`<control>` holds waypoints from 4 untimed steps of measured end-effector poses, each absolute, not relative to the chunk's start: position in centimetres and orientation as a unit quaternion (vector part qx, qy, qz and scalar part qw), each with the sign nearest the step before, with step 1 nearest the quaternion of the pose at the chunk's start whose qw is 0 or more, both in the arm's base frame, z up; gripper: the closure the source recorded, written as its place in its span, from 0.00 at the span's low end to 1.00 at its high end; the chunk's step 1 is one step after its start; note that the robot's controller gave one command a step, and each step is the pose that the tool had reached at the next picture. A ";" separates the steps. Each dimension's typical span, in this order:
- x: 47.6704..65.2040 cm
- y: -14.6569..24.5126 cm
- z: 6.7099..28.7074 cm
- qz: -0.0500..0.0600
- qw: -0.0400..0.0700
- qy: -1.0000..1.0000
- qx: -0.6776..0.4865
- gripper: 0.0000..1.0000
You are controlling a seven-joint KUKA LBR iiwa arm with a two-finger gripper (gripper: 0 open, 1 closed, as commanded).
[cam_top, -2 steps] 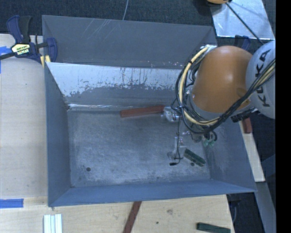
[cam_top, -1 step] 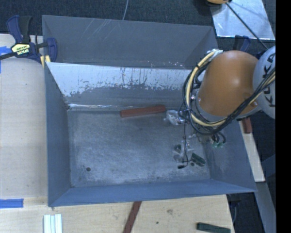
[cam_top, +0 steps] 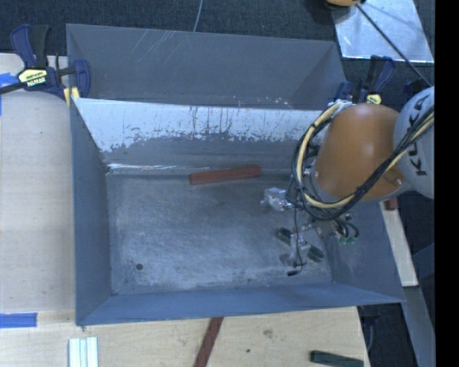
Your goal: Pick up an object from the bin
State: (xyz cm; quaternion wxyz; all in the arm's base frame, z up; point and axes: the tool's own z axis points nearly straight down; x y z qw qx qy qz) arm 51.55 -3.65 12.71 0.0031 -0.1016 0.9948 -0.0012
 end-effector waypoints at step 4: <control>53.8 -10.2 7.1 0.000 0.003 0.998 -0.063 1.00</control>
Offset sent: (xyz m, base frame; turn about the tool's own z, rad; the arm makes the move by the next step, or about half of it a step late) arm -0.0172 -0.0666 -0.0322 -0.0585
